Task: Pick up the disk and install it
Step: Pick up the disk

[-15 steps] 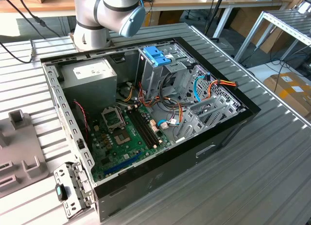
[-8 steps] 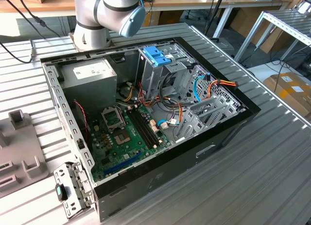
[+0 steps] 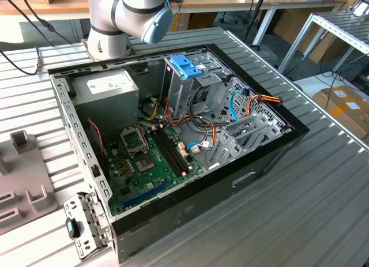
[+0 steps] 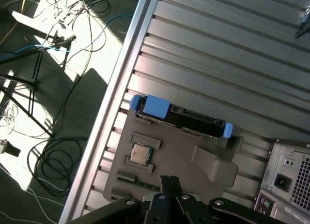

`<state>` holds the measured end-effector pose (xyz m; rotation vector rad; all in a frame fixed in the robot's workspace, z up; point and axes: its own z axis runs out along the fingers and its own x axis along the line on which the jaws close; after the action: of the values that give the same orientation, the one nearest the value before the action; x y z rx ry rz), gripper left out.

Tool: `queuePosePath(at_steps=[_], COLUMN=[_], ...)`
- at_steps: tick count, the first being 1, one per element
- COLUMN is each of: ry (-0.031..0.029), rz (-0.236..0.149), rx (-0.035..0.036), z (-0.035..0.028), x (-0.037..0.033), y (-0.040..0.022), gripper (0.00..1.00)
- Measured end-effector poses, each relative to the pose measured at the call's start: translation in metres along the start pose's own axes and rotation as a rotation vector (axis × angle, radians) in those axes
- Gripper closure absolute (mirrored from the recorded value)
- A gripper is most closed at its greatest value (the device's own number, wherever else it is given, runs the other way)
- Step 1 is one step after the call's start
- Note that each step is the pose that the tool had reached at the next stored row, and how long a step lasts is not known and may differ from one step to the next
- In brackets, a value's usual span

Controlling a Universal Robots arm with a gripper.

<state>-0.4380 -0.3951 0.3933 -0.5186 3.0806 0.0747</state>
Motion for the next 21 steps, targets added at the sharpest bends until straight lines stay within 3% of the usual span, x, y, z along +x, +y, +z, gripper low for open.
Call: queuePosePath(at_steps=[21], ry=[0.0022], rz=[-0.049], rx=[-0.0012], z=[0.0000], x=[0.0000], y=[0.0000], gripper=[0.89])
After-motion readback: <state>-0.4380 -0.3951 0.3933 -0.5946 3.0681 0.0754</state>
